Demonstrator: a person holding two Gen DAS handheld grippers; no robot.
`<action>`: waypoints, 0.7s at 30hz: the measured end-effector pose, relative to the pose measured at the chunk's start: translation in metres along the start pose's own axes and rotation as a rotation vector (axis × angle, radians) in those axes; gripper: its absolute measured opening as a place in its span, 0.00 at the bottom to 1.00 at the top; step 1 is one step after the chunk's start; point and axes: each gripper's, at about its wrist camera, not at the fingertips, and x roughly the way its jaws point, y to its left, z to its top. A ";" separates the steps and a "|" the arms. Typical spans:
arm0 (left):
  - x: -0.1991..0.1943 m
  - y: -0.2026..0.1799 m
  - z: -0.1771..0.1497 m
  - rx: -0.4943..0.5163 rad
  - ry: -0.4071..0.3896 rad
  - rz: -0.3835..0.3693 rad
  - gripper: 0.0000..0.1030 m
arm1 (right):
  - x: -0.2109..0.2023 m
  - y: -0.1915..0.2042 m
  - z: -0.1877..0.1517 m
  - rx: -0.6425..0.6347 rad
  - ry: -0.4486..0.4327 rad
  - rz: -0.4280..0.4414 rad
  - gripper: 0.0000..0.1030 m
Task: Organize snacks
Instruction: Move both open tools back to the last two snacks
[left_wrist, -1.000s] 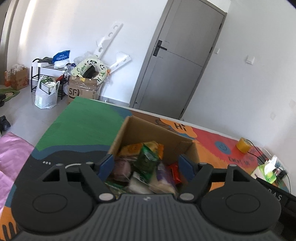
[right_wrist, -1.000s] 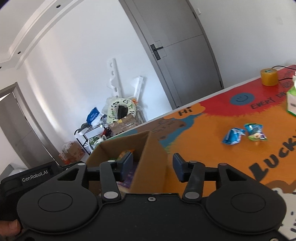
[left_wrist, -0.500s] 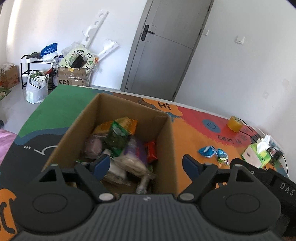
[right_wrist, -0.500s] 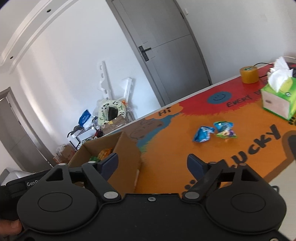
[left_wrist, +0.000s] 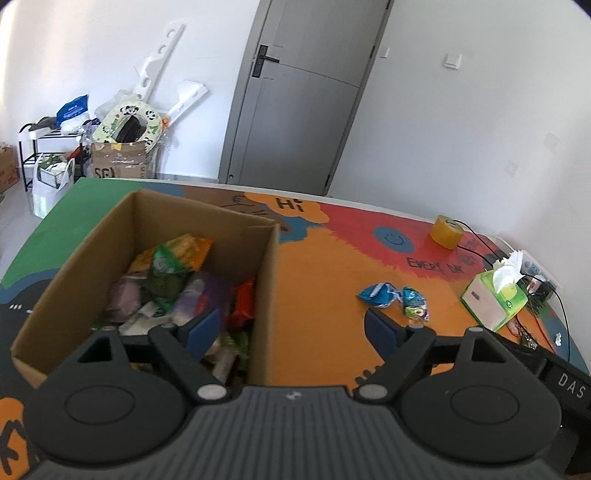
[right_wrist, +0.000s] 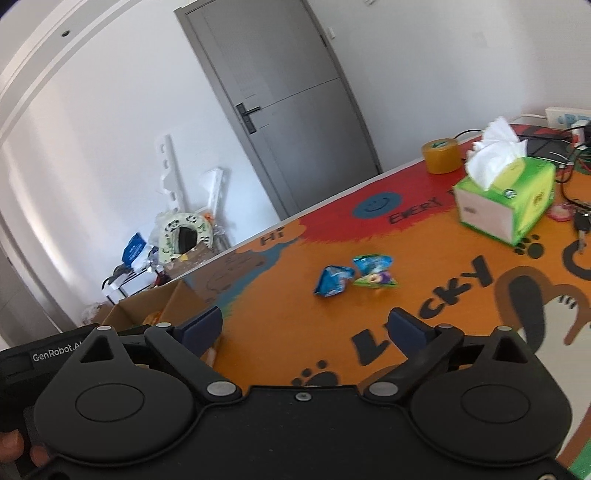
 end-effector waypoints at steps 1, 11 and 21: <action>0.002 -0.004 0.001 0.002 0.001 -0.001 0.82 | -0.001 -0.004 0.001 0.004 -0.003 -0.002 0.96; 0.027 -0.045 0.010 0.053 -0.012 -0.033 0.82 | 0.002 -0.038 0.015 0.034 -0.015 -0.047 0.90; 0.067 -0.068 0.018 0.054 0.023 -0.040 0.82 | 0.035 -0.052 0.032 0.038 0.037 -0.043 0.69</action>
